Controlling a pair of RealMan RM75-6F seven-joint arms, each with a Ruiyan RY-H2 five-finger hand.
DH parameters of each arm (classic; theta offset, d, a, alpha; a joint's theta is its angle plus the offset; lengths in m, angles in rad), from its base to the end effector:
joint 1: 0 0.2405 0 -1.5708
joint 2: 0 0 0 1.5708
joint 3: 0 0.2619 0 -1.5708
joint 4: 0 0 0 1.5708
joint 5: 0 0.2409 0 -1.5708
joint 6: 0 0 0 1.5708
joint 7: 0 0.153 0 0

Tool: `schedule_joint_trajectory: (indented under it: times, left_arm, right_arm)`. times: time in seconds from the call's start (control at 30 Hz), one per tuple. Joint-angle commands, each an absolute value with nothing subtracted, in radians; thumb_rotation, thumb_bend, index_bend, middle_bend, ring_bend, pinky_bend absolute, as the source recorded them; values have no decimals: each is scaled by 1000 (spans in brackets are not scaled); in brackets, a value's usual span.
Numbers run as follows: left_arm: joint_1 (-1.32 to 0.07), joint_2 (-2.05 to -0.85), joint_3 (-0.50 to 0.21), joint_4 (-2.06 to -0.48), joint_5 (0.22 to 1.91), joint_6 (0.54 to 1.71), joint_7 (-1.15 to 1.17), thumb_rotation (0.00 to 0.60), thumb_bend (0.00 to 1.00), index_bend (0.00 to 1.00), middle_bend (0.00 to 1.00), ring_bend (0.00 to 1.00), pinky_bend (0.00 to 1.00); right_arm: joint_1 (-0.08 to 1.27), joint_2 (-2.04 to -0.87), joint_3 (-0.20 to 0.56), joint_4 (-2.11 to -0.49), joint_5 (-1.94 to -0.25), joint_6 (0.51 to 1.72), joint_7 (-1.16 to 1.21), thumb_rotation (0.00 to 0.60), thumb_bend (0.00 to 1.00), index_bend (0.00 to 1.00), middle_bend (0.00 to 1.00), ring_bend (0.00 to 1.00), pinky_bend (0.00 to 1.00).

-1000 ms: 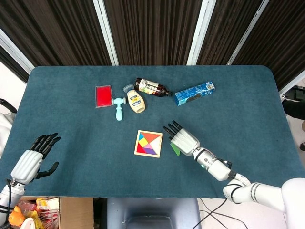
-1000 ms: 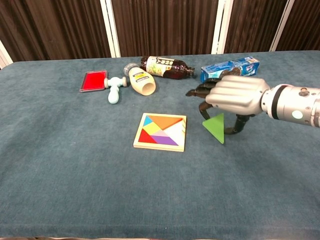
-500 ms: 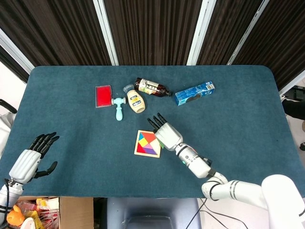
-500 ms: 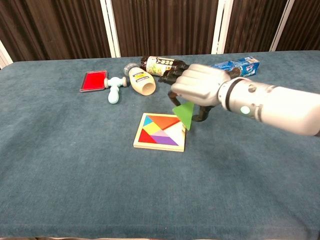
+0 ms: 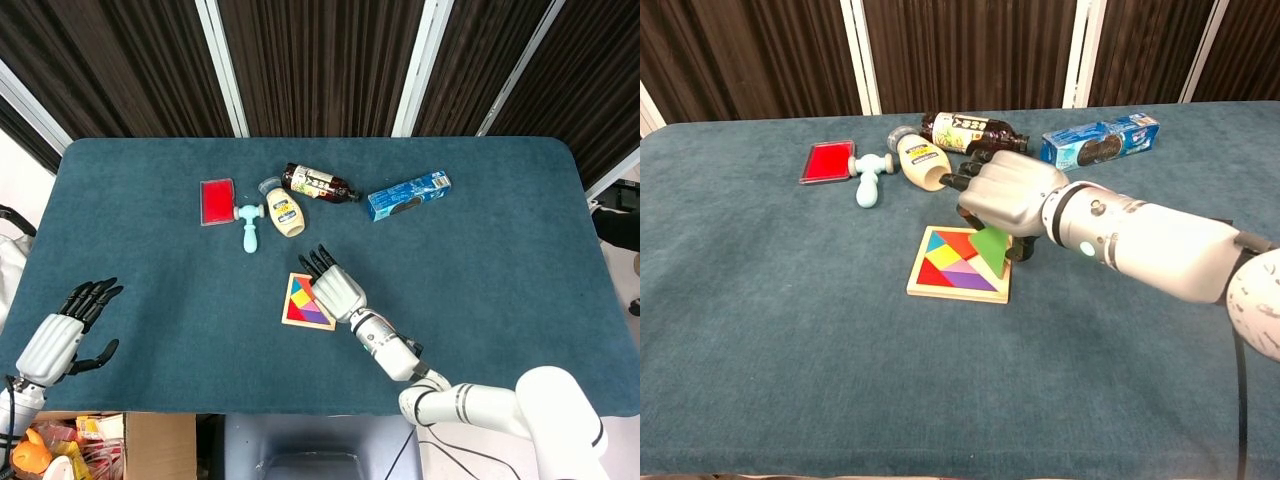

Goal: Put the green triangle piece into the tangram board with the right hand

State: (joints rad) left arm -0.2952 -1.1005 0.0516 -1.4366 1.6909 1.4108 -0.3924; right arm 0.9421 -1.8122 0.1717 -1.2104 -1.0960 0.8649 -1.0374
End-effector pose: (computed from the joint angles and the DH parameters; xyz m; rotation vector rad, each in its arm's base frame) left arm -0.3170 0.2386 0.1240 -1.6978 -1.0072 -1.1199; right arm -0.0836 -0.3755 -0.1321 2.1199 -0.1112 0.5471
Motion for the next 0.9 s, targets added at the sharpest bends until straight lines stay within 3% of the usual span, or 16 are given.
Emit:
schedule_joint_trajectory:
  times: [0.03,0.9]
  left_arm:
    - [-294,-1099,53,-1438,1695,1416,-395,600,429,0,0,0,0]
    - [-294,-1094,54,-1438,1702,1424,-400,600,428,0,0,0,0]
  right_arm:
    - [950,-1820,167,-1211,-1086,870,-1051,600,408,618,0,0,0]
    - [986,-1856,124,-1202,-1030,898,-1100,600,408,589,0,0,0]
